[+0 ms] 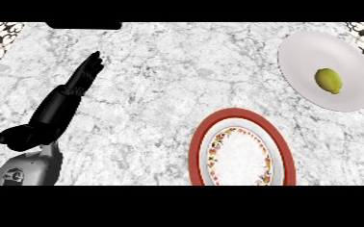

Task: Pick the lemon from the plate and place it in the plate

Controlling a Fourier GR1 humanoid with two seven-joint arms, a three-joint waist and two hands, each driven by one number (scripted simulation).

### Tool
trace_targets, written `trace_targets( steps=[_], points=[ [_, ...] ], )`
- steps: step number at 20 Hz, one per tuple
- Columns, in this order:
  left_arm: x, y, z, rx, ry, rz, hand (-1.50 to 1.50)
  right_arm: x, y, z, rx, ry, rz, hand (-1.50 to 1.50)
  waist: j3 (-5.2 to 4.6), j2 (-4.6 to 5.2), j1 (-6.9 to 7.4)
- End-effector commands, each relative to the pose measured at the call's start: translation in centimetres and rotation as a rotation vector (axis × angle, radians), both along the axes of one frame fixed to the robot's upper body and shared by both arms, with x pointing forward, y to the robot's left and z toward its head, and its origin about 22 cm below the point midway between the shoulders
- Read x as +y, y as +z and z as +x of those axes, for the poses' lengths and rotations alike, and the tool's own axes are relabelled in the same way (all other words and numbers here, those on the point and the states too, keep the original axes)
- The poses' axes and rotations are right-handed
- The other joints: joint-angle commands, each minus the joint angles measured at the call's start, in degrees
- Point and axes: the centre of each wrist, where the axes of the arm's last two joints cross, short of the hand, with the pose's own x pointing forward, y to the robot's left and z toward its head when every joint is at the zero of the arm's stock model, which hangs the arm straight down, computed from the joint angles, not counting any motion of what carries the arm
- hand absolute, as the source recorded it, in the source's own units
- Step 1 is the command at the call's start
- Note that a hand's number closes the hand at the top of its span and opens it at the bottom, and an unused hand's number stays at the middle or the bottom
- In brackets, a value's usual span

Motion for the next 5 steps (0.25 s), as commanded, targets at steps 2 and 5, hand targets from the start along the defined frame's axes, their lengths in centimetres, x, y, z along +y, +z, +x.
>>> trace_targets(
  steps=[2, 5],
  points=[
    [-0.7, 0.5, 0.0, -0.006, 0.001, -0.001, 0.00, -1.1, 0.6, -1.2, -0.057, 0.241, 0.138, -1.50, 0.17, -0.08, 0.21],
    [-0.3, 0.1, 0.1, 0.006, 0.016, -0.003, 0.00, -1.5, 1.0, -1.8, -0.051, 0.269, 0.134, -1.50, 0.15, -0.12, -0.56]
  ],
)
